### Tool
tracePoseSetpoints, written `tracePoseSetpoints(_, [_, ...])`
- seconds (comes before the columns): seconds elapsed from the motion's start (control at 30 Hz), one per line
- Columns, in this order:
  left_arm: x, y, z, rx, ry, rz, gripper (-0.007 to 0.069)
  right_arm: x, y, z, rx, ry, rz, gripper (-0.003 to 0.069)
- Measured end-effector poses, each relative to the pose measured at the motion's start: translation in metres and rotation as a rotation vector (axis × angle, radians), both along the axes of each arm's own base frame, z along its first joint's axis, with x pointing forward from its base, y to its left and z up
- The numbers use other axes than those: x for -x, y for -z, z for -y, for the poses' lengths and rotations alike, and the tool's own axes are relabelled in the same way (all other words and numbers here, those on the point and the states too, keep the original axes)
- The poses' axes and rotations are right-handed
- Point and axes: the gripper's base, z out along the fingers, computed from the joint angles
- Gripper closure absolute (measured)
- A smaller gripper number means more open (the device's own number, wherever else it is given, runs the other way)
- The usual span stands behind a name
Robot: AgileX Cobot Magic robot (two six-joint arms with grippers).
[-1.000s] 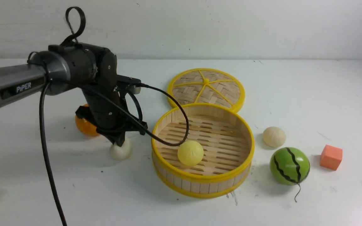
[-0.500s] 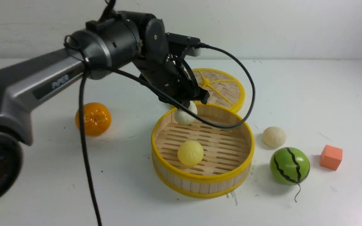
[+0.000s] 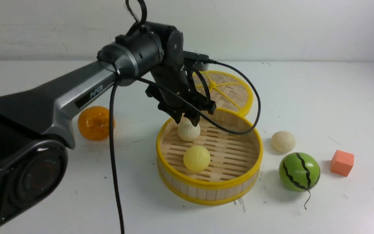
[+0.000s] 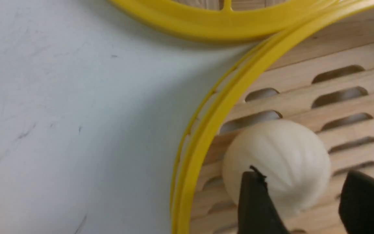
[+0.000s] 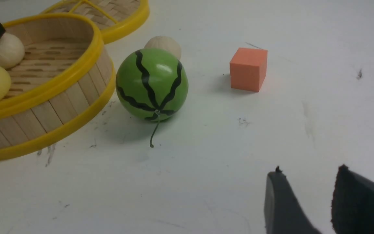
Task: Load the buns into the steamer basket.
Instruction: Use the right arm to grab a steamed stuffed bun
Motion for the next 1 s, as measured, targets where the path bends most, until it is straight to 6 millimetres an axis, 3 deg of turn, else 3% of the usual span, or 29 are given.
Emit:
tracePoseSetpoints(0.03, [0.009, -0.026, -0.004, 0.009, 0.001, 0.014, 0.026, 0.0, 0.0, 0.0, 0.0, 0.0, 0.0, 0.042])
tracePoseSetpoints(0.07, [0.012, -0.036, -0.006, 0.015, 0.001, 0.024, 0.0271, 0.0, 0.0, 0.0, 0.0, 0.0, 0.0, 0.042])
tracePoseSetpoints(0.1, [0.024, -0.065, -0.012, 0.03, 0.002, 0.052, 0.0333, 0.0, 0.0, 0.0, 0.0, 0.0, 0.0, 0.042])
tracePoseSetpoints(0.13, [0.027, -0.069, -0.013, 0.032, 0.003, 0.053, 0.0356, 0.0, 0.0, 0.0, 0.0, 0.0, 0.0, 0.042])
tracePoseSetpoints(0.17, [0.041, -0.097, -0.021, 0.053, 0.003, 0.082, 0.0455, 0.0, 0.0, 0.0, 0.0, 0.0, 0.0, 0.042])
tracePoseSetpoints(0.23, [0.065, -0.129, -0.033, 0.087, 0.005, 0.121, 0.0595, 0.0, 0.0, 0.0, 0.0, 0.0, 0.0, 0.042])
tracePoseSetpoints(0.3, [0.089, -0.151, -0.044, 0.126, 0.007, 0.159, 0.0638, 0.0, 0.0, 0.0, 0.0, 0.0, 0.0, 0.042])
tracePoseSetpoints(0.37, [0.111, -0.159, -0.054, 0.168, 0.005, 0.184, 0.0638, 0.0, 0.0, 0.0, 0.0, 0.0, 0.0, 0.042])
tracePoseSetpoints(0.5, [0.158, -0.153, -0.076, 0.25, -0.002, 0.231, 0.0638, 0.0, 0.0, 0.0, 0.0, 0.0, 0.0, 0.042])
tracePoseSetpoints(0.53, [0.157, -0.148, -0.076, 0.248, -0.004, 0.223, 0.0638, 0.0, 0.0, 0.0, 0.0, 0.0, 0.0, 0.042])
tracePoseSetpoints(0.57, [0.179, -0.143, -0.087, 0.283, -0.007, 0.274, 0.0638, 0.0, 0.0, 0.0, 0.0, 0.0, 0.0, 0.042])
tracePoseSetpoints(0.63, [0.195, -0.13, -0.096, 0.29, -0.009, 0.287, 0.0638, 0.0, 0.0, 0.0, 0.0, 0.0, 0.0, 0.042])
tracePoseSetpoints(0.67, [0.217, -0.122, -0.108, 0.323, -0.016, 0.347, 0.0638, 0.0, 0.0, 0.0, 0.0, 0.0, 0.0, 0.042])
tracePoseSetpoints(0.83, [0.278, -0.081, -0.142, 0.418, -0.053, 0.446, 0.0638, 0.0, 0.0, 0.0, 0.0, 0.0, 0.0, 0.042])
tracePoseSetpoints(0.87, [0.28, -0.08, -0.143, 0.427, -0.057, 0.457, 0.0638, 0.0, 0.0, 0.0, 0.0, 0.0, 0.0, 0.042])
tracePoseSetpoints(1.0, [0.322, -0.044, -0.169, 0.544, -0.131, 0.549, 0.0638, 0.0, 0.0, 0.0, 0.0, 0.0, 0.0, 0.042])
